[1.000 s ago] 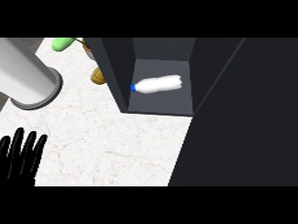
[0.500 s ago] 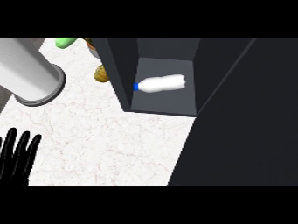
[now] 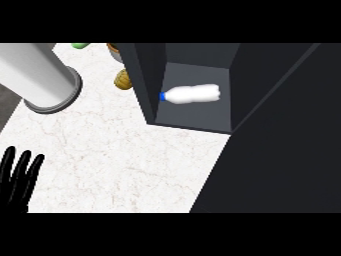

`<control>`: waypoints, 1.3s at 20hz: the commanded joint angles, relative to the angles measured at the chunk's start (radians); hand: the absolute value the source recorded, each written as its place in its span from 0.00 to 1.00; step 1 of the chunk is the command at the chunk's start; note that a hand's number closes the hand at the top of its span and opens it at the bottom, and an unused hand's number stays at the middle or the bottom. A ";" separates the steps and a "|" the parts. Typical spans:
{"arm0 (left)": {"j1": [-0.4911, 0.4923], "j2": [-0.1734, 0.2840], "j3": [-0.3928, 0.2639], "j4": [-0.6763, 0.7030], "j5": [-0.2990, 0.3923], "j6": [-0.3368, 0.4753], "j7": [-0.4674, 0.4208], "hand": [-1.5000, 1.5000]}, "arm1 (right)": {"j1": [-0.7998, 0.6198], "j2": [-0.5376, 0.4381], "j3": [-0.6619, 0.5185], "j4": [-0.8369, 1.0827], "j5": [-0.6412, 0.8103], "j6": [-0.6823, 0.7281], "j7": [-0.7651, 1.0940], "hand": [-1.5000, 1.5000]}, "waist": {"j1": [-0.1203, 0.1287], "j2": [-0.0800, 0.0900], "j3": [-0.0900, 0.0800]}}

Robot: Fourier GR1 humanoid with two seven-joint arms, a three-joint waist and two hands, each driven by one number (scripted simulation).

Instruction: Pick up the bottled water, place it into the cabinet and close the cabinet

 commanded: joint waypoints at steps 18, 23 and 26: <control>0.031 0.018 0.037 0.002 0.021 -0.048 -0.019 0.00 | 0.026 0.161 -0.201 0.213 -0.288 -0.307 -0.016 1.00 | -0.010 0.011 0.004; 0.026 0.022 0.033 0.005 0.025 -0.073 -0.019 0.00 | -0.097 0.162 -0.319 0.321 -0.311 -0.392 -0.040 1.00 | 0.012 0.013 0.006; 0.015 0.026 0.036 0.025 0.036 -0.091 -0.009 0.00 | -0.240 0.164 -0.349 0.433 -0.324 -0.496 -0.050 1.00 | 0.021 0.013 0.007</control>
